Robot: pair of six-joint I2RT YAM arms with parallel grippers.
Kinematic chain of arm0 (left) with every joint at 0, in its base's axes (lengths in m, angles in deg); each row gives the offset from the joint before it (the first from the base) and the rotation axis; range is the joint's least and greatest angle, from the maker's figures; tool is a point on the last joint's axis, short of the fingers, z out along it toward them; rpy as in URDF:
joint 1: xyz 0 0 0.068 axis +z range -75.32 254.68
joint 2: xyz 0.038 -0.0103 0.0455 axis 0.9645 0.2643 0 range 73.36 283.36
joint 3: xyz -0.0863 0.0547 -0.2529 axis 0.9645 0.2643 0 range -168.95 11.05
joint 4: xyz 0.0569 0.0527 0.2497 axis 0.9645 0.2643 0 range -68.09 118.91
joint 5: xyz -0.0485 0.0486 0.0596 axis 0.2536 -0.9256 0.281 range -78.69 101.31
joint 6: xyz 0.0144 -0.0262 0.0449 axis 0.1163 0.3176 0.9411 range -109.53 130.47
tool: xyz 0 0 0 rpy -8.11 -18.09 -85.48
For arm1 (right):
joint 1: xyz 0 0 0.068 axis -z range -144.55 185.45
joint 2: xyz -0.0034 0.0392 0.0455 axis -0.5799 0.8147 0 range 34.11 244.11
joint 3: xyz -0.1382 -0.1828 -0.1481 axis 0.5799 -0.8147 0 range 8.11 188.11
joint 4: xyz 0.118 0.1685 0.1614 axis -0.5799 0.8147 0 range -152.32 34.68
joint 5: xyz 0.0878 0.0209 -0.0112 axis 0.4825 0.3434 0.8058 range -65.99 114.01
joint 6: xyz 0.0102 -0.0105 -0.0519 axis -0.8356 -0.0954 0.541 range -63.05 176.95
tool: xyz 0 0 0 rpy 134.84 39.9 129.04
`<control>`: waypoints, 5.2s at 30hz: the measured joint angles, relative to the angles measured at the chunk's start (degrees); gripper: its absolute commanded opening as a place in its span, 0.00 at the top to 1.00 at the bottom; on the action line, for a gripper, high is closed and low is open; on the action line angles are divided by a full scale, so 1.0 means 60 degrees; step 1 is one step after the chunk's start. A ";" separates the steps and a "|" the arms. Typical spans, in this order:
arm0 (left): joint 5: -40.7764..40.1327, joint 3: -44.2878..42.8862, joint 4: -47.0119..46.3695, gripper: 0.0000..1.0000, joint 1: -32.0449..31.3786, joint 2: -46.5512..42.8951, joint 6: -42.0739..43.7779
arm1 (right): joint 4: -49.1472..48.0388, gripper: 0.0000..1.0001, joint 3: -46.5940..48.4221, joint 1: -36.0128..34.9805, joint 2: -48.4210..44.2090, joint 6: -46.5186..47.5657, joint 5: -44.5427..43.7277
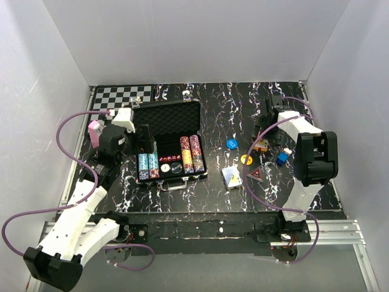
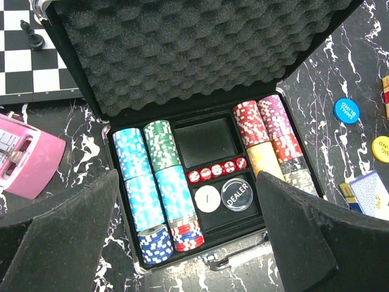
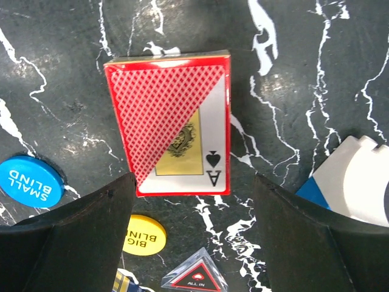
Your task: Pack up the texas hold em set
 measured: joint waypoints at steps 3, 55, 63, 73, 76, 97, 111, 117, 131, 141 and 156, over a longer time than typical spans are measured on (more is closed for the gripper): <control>0.0004 0.0000 0.0000 0.02 0.0000 -0.0033 0.0000 | 0.0044 0.18 0.0022 0.0204 0.0015 0.0066 0.0164; 0.0820 0.0000 -0.0135 0.02 0.0004 -0.0073 -0.0091 | 0.0517 0.56 -0.0018 -0.1504 -0.0273 0.1045 -0.0419; 0.2758 -0.0091 -0.0186 0.02 0.0007 0.0943 -0.1045 | 0.0036 0.55 -0.0867 -0.2681 -0.2557 0.2051 0.0102; 0.5129 -0.0095 -0.0656 0.02 0.0007 0.1727 -0.3053 | -0.1115 0.55 -0.2350 -0.4371 -0.3942 0.2637 0.1253; 0.5737 0.0113 -0.0987 0.02 0.0004 0.1963 -0.3566 | -0.1523 0.55 -0.2561 -0.5034 -0.4207 0.2710 0.1585; 0.6601 0.0721 -0.1373 0.02 0.0007 0.2463 -0.4189 | -0.2419 0.27 -0.2634 -0.6634 -0.1767 0.2142 0.0510; 0.6594 0.0710 -0.1195 0.02 0.0004 0.2426 -0.3927 | -0.3053 0.11 -0.3381 -0.6546 -0.2437 0.1424 -0.0011; 0.6382 0.0601 -0.0860 0.02 0.0004 0.2401 -0.3625 | -0.3391 0.10 -0.3384 -0.6382 -0.3071 0.1657 0.0331; 0.5978 0.0153 -0.0357 0.02 0.0007 0.2401 -0.3005 | -0.3738 0.07 -0.3650 -0.7016 -0.3304 0.3067 -0.0568; 0.5883 -0.0113 -0.0157 0.02 0.0007 0.2401 -0.2834 | -0.4022 0.12 -0.3464 -0.7614 -0.2503 0.3756 -0.1464; 0.5759 -0.0127 -0.0117 0.02 0.0007 0.2401 -0.2681 | -0.3519 0.12 -0.3694 -0.7668 -0.4193 0.3785 -0.1694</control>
